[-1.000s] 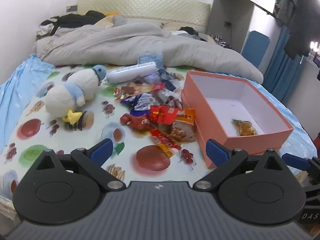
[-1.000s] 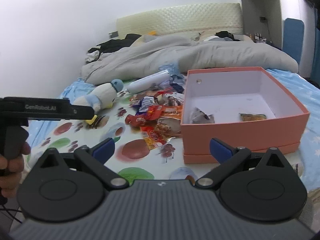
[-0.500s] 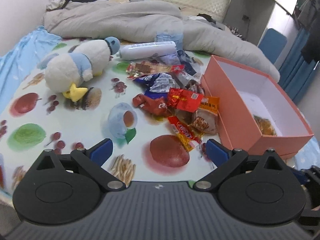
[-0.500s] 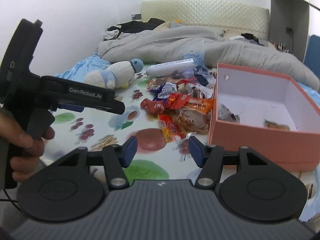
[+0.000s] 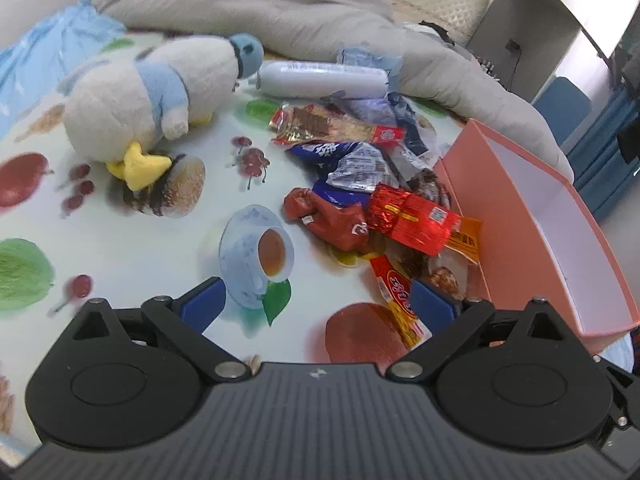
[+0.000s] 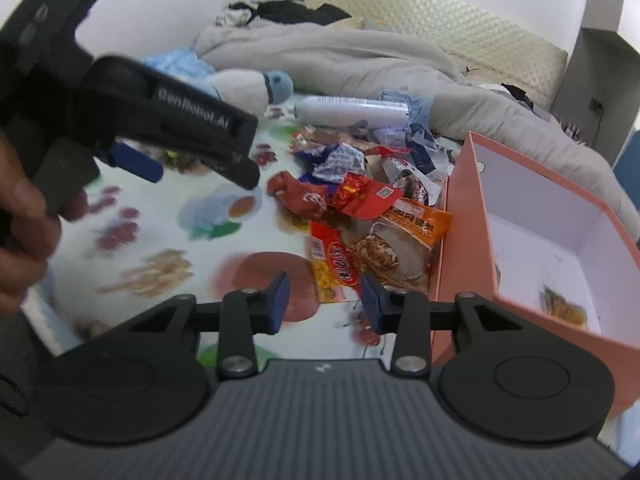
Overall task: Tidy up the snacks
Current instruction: 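Move both tools back toward the snack pile, then grasp the orange spicy-strip bag with the right tool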
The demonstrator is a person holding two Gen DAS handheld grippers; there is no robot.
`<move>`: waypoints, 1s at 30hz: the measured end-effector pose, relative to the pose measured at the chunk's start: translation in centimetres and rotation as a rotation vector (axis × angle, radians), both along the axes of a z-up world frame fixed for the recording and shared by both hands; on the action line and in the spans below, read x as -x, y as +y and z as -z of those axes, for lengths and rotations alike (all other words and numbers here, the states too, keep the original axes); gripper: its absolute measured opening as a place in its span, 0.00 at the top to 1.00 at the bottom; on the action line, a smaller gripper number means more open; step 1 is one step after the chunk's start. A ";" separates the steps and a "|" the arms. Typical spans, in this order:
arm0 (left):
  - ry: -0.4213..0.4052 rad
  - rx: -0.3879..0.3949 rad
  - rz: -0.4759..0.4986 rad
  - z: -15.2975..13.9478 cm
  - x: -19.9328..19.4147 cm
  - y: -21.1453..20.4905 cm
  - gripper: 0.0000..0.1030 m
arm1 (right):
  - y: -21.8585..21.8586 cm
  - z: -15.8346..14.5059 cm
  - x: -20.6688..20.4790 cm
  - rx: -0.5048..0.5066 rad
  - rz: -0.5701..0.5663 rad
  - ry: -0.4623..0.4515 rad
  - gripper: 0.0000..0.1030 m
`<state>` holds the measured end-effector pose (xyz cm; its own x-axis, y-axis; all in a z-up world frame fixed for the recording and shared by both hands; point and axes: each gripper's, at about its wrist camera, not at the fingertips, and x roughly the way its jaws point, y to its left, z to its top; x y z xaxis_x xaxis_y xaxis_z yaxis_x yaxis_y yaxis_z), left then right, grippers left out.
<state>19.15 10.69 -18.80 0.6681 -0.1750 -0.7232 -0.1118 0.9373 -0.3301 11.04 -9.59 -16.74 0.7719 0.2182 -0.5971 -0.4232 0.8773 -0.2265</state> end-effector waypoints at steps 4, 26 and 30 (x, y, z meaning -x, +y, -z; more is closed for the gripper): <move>0.025 0.017 0.013 1.7 -2.3 0.4 0.03 | 0.7 1.2 -2.1 0.054 0.012 0.003 0.60; -0.036 -0.275 0.243 4.9 -13.3 -3.4 0.02 | 3.8 6.1 -8.0 0.370 0.010 -0.102 0.60; -0.001 -0.327 0.347 6.1 -14.2 -4.3 0.02 | 4.2 6.3 -7.5 0.406 -0.016 -0.142 0.60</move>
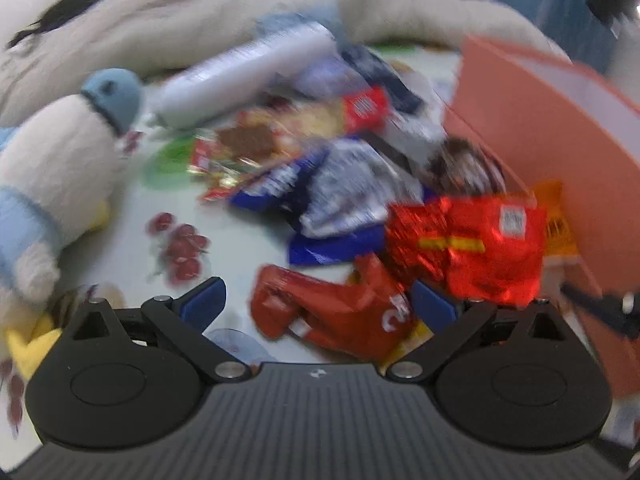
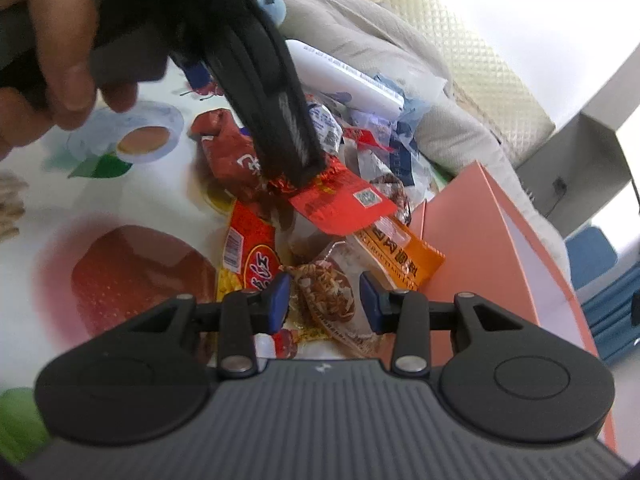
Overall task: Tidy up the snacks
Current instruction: 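Grasp the orange spicy-strip bag with the right tool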
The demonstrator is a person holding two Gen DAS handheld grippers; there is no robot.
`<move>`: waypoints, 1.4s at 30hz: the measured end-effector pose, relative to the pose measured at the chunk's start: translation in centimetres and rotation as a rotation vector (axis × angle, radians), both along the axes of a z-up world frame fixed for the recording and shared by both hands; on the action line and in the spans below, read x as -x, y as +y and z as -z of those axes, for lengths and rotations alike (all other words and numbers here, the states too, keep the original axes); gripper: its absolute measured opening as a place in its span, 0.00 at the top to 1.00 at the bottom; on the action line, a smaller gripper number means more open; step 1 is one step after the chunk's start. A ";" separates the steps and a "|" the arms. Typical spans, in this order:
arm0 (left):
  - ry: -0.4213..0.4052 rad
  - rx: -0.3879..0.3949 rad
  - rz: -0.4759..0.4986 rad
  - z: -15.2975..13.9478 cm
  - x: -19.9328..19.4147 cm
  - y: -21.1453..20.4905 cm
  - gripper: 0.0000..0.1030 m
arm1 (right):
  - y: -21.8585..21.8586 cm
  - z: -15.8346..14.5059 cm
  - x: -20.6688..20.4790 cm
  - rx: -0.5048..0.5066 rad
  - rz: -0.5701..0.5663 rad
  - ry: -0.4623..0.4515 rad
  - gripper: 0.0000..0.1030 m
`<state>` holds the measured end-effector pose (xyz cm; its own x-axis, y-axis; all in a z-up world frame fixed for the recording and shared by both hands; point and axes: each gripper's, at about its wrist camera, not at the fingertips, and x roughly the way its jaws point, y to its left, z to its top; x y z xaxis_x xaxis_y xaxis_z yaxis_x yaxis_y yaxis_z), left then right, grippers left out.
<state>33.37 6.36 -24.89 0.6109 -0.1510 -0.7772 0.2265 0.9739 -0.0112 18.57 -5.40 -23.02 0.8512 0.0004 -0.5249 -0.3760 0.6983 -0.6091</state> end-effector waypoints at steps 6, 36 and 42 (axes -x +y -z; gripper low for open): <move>0.002 -0.013 0.027 1.0 -0.1 -0.2 0.03 | 0.1 0.2 0.2 0.010 -0.033 0.009 0.72; 0.046 0.126 -0.147 -2.4 12.3 1.5 0.17 | -1.1 -2.7 10.6 -0.031 -0.140 0.019 0.85; 0.052 0.141 -0.163 -3.0 16.0 1.0 0.17 | -1.5 -2.7 13.3 -0.026 -0.171 0.029 0.85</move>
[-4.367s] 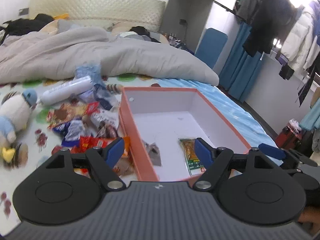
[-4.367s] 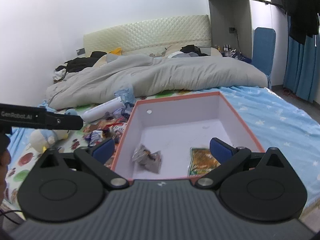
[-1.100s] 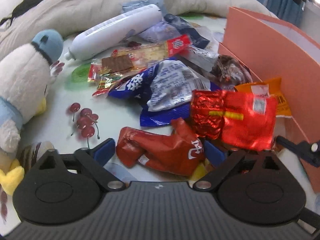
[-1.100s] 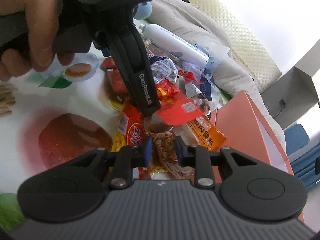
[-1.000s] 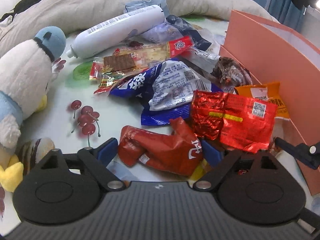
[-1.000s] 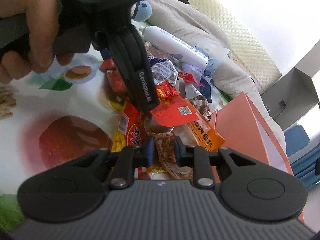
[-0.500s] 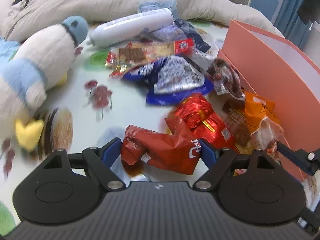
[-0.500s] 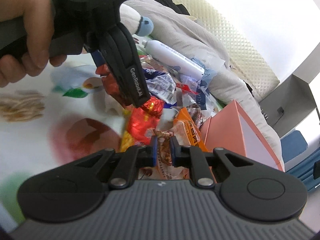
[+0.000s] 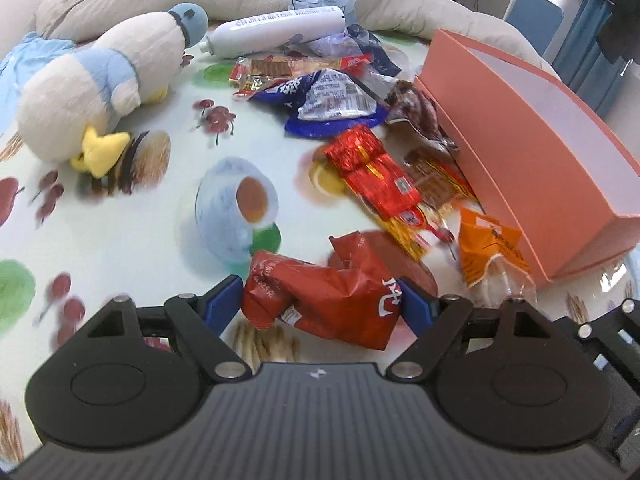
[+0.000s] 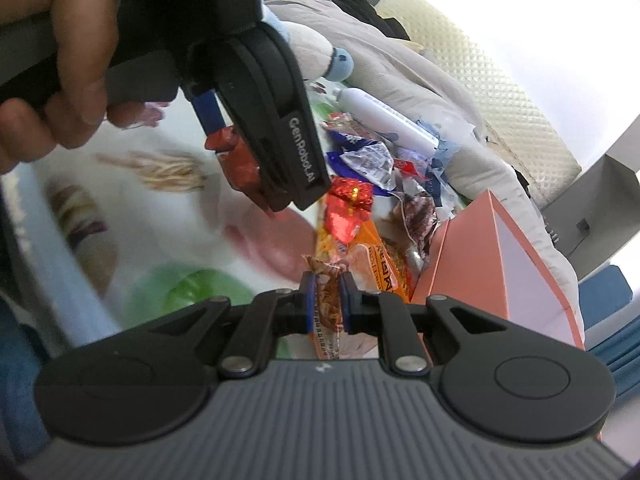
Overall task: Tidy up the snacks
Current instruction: 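Grasp the orange spicy-strip bag with the right tool, then lift the orange bag with the right tool and carry it toward the box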
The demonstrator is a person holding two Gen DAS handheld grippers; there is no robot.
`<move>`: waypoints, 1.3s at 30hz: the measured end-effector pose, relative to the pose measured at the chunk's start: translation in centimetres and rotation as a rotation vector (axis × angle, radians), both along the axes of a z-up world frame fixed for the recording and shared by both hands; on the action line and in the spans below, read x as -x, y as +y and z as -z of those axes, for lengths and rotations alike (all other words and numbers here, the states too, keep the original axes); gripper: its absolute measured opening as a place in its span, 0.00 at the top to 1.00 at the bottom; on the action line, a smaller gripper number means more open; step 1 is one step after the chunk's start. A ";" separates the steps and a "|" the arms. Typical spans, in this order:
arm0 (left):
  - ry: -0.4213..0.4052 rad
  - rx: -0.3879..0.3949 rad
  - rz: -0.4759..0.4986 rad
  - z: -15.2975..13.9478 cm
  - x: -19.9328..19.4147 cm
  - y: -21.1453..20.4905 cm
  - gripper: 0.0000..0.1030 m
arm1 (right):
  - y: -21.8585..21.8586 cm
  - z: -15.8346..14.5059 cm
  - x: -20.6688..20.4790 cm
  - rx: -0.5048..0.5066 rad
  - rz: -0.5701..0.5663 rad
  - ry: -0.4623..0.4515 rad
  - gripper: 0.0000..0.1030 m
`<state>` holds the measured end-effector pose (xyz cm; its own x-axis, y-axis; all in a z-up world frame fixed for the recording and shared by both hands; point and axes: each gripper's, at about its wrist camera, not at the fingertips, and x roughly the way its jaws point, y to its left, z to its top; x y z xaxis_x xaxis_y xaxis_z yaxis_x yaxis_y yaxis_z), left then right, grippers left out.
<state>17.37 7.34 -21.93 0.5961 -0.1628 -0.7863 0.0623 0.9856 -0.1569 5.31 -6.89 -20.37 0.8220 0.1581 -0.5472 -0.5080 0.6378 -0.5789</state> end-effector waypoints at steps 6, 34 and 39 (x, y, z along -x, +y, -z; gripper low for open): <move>0.008 0.010 -0.012 -0.3 2.6 -0.9 0.17 | -0.4 0.3 2.0 0.014 -0.045 0.003 0.85; 0.058 0.000 -0.086 0.5 3.2 -0.4 0.17 | -6.8 0.0 -2.6 -0.617 0.324 0.313 0.10; 0.071 0.015 -0.093 1.2 3.4 -0.2 0.17 | -7.7 -0.1 -3.5 -0.750 0.383 0.392 0.10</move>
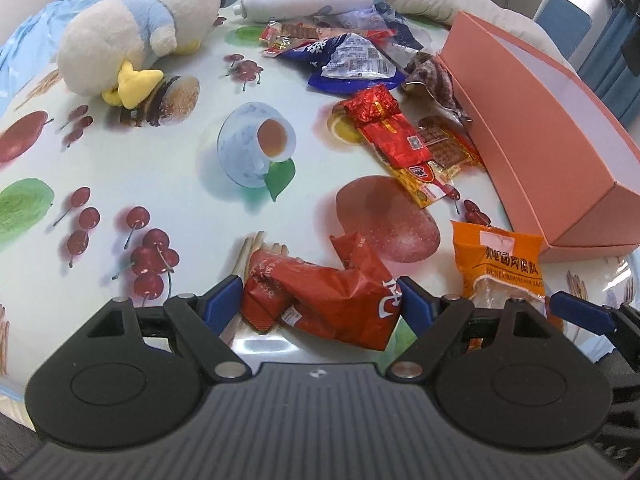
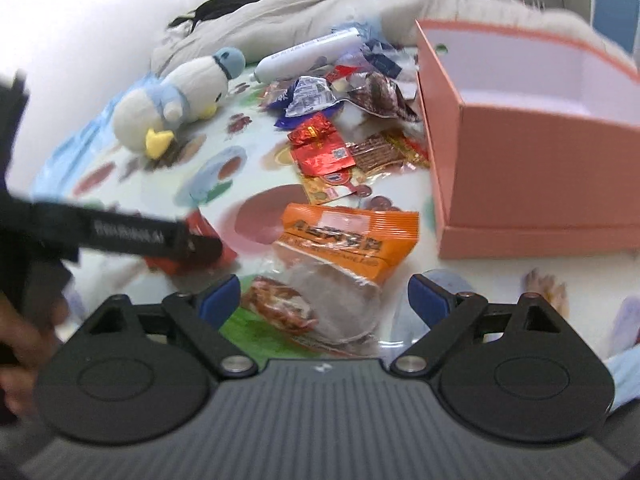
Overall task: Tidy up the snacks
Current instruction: 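Lift the orange bag with the right tool and carry it toward the box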
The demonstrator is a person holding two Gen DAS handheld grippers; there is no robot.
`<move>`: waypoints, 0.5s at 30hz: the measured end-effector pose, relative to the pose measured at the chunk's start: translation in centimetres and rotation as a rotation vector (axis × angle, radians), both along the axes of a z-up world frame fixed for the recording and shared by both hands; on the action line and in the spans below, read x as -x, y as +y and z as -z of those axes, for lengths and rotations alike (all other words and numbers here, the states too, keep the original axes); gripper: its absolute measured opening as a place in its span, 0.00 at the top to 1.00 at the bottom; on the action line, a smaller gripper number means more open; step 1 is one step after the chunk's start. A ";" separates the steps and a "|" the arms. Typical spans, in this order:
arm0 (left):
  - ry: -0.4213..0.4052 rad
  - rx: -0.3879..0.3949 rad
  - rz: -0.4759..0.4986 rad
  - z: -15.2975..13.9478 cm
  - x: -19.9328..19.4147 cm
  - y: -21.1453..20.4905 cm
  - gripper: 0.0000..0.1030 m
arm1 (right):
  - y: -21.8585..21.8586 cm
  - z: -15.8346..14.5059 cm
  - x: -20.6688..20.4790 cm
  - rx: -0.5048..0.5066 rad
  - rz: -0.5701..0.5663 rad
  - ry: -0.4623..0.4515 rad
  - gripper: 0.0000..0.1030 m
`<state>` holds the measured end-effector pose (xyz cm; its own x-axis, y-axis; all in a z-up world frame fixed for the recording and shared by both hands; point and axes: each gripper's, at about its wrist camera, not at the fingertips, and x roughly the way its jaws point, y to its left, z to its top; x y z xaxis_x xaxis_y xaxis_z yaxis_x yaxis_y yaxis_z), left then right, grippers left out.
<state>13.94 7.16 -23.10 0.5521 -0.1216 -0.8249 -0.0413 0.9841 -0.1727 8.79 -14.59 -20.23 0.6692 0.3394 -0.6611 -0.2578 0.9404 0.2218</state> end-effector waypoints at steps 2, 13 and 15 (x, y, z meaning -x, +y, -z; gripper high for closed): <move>-0.002 0.002 -0.001 0.0 0.1 0.1 0.17 | 0.0 0.0 -0.1 -0.026 0.019 0.013 0.09; -0.002 0.002 -0.007 0.1 0.1 0.1 0.17 | -0.4 1.0 -1.5 -0.046 0.100 0.051 0.08; -0.003 0.002 -0.009 0.2 0.1 0.1 0.17 | -0.4 1.4 -1.8 -0.045 0.095 0.064 0.09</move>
